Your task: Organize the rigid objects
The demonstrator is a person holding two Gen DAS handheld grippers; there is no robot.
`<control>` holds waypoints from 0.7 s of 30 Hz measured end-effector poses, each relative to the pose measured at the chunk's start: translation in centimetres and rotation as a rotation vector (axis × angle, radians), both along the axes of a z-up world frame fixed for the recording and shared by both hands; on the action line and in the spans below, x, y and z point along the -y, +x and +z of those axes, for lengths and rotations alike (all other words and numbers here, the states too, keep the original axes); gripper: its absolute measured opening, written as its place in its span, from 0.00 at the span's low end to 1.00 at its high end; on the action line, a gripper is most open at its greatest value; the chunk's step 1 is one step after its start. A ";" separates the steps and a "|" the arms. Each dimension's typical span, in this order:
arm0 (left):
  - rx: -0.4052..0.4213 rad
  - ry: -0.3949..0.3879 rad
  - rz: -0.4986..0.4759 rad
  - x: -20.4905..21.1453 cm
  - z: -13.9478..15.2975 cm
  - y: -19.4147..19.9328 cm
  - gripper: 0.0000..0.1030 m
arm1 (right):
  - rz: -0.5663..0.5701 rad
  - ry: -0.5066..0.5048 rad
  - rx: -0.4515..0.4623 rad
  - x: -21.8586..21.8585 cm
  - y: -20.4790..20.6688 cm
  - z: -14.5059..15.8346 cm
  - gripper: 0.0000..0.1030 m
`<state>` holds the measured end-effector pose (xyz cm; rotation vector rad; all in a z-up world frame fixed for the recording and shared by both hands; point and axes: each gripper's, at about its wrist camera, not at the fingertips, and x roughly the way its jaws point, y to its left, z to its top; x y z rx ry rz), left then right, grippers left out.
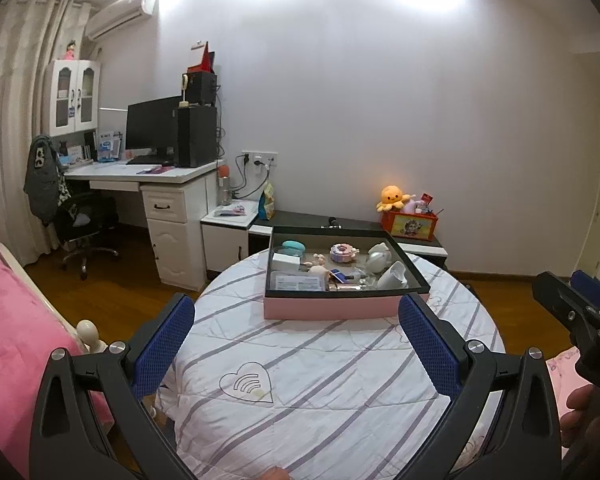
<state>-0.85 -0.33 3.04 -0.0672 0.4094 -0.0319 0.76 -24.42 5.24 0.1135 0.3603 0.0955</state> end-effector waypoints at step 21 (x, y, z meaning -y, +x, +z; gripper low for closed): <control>0.005 0.001 0.008 -0.3 0.1 -0.3 1.00 | -0.003 -0.008 -0.004 -0.3 -0.2 0.1 1.00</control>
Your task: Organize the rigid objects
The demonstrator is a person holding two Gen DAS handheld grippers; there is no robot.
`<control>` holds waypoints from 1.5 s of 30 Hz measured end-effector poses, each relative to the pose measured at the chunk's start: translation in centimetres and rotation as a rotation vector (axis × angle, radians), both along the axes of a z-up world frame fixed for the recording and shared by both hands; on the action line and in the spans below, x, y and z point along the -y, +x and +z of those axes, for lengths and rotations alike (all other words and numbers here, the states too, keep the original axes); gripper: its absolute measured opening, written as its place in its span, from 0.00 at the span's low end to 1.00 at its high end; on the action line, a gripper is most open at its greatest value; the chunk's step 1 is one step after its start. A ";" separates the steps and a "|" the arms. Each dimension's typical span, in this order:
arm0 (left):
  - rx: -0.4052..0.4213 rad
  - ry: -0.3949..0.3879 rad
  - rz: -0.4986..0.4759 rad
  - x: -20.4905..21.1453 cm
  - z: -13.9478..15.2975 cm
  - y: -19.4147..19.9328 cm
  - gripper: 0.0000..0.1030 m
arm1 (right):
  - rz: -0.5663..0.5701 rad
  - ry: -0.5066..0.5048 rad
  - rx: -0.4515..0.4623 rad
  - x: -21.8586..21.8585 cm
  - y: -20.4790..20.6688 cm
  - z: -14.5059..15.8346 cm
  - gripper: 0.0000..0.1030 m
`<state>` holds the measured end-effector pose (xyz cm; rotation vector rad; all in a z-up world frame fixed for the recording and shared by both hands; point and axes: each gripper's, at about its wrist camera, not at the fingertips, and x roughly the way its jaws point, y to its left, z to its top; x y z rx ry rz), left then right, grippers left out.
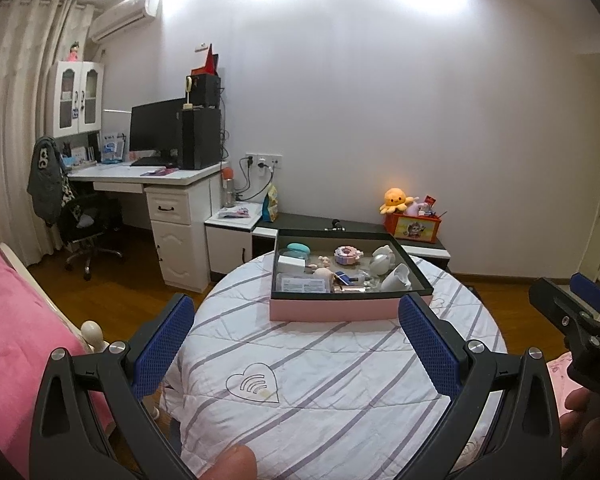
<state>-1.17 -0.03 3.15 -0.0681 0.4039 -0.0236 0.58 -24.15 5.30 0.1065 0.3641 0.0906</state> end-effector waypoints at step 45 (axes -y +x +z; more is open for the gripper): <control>-0.013 0.008 -0.061 0.7 0.7 -0.1 1.00 | -0.001 -0.007 -0.013 0.2 -0.1 -1.0 1.00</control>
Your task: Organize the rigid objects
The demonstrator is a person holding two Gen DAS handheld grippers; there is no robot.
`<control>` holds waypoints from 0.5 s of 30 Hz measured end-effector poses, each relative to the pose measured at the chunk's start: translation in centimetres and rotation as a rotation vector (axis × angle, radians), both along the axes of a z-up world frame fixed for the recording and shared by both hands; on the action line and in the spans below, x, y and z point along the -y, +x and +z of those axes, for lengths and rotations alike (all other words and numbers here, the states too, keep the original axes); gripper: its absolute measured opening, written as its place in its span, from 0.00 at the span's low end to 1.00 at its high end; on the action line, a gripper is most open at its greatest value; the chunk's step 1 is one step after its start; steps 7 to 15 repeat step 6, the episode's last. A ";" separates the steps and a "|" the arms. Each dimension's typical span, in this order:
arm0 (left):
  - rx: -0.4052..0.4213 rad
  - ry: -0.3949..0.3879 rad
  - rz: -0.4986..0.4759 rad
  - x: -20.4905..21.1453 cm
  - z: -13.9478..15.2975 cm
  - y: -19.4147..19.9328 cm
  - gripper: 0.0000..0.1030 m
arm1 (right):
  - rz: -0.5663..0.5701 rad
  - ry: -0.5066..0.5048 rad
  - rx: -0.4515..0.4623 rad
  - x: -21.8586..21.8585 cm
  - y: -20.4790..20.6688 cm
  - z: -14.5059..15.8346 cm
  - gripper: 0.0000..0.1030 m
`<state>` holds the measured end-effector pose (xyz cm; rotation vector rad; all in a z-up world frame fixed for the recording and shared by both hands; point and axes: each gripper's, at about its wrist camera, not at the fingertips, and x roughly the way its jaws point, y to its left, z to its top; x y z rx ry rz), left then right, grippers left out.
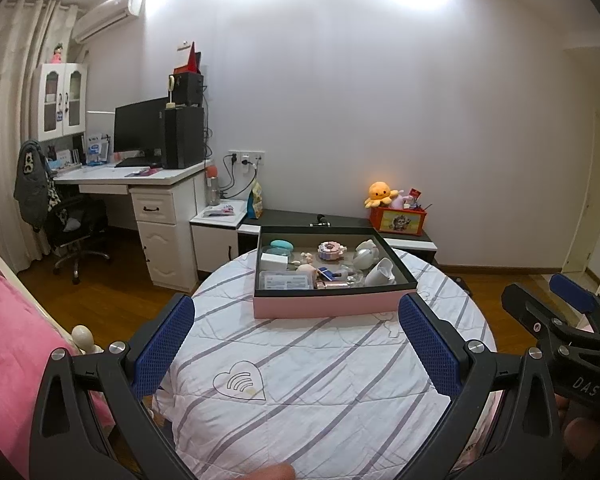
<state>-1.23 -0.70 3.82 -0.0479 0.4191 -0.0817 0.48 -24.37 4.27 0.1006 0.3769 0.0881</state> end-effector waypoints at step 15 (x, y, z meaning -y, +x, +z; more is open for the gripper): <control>0.005 -0.020 -0.015 -0.1 0.1 -0.2 1.00 | 0.000 0.002 -0.003 0.1 0.0 -0.4 1.00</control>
